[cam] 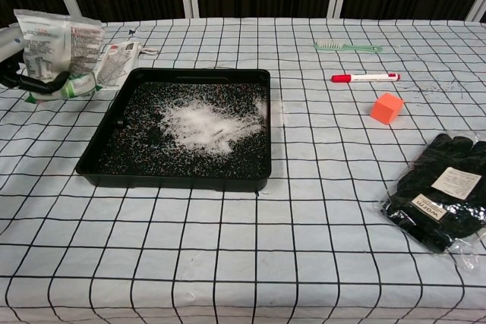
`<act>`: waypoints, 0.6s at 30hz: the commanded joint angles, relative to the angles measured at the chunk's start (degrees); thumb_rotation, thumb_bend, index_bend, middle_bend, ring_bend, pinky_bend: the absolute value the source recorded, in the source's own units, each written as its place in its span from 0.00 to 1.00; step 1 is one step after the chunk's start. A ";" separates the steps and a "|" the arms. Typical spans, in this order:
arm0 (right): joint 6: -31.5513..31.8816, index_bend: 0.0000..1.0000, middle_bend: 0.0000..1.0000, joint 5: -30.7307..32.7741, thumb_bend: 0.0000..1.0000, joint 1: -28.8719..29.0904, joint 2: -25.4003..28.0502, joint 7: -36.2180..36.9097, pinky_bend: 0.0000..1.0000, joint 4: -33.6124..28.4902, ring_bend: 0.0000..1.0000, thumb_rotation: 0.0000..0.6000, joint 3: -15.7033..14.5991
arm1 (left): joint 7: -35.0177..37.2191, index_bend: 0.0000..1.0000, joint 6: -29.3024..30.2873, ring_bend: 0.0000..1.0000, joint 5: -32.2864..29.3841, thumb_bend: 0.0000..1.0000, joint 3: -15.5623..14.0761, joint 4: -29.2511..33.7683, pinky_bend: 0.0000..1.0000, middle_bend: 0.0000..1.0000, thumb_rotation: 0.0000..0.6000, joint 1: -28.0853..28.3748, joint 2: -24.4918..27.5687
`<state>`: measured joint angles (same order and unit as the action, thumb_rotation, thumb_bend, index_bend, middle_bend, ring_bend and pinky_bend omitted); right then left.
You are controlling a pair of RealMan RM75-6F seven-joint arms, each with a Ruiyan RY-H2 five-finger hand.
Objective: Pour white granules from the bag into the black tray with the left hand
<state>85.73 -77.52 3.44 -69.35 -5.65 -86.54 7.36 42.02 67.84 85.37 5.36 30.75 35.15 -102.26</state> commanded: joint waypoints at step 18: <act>-0.35 0.18 0.10 0.42 0.12 -0.15 0.10 1.22 0.31 0.80 0.14 1.00 0.51 | -31.78 0.45 -17.23 0.42 -3.40 0.76 4.94 56.31 0.58 0.49 1.00 12.92 34.43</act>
<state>85.40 -77.11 3.28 -69.24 -4.45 -85.75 7.86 16.18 55.46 84.68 8.59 82.78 44.67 -70.22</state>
